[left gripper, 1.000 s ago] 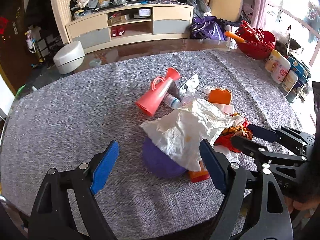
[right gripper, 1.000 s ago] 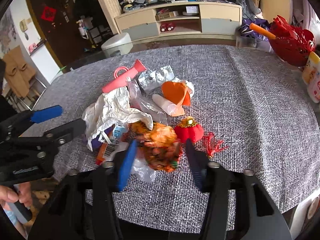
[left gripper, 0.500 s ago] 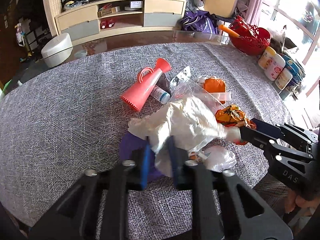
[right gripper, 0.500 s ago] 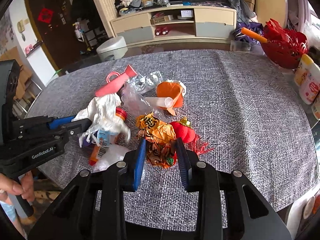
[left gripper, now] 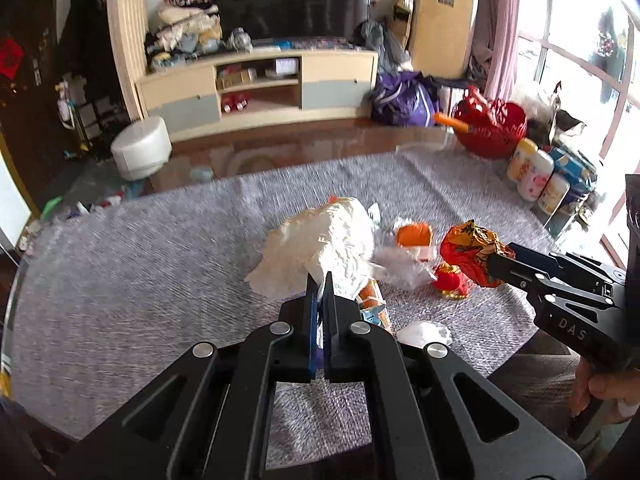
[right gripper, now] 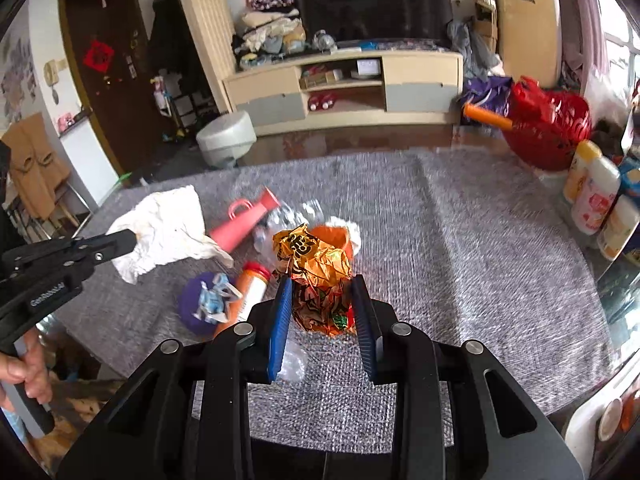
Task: Collect trash
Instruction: 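Lower both held items down to the black bin under the table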
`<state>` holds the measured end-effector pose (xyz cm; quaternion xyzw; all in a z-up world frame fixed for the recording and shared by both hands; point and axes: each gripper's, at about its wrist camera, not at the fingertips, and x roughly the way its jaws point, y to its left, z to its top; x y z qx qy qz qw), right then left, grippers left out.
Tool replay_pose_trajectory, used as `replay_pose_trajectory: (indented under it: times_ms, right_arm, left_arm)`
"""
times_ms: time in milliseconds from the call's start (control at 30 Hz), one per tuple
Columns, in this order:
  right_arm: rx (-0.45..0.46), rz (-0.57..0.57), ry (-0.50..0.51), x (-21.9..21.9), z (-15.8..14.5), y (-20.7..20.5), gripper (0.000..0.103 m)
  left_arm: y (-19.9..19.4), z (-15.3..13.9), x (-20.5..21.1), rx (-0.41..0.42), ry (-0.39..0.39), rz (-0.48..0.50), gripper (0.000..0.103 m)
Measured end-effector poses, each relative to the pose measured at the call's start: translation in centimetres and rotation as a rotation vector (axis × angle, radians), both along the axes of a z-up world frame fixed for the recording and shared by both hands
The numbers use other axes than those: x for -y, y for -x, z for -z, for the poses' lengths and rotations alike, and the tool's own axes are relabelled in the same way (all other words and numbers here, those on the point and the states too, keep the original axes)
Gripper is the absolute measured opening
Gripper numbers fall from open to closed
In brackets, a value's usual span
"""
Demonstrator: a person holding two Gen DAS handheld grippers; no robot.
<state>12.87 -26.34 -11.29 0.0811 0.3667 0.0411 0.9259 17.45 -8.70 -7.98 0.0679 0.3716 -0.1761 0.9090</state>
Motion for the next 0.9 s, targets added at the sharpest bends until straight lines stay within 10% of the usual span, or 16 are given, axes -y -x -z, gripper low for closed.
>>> replay_pose_trajectory:
  times_ms: [467, 900]
  right_arm:
    - [0.082, -0.041, 0.035, -2.7, -4.8, 7.0, 0.031]
    - [-0.089, -0.107, 0.02, -4.9, 0.7, 13.4, 0.031]
  left_arm:
    - [8.5, -4.8, -2.5, 0.086, 0.027, -0.023, 0.001]
    - [16.1, 1.4, -4.2, -0.044, 0.03, 0.011, 0.001]
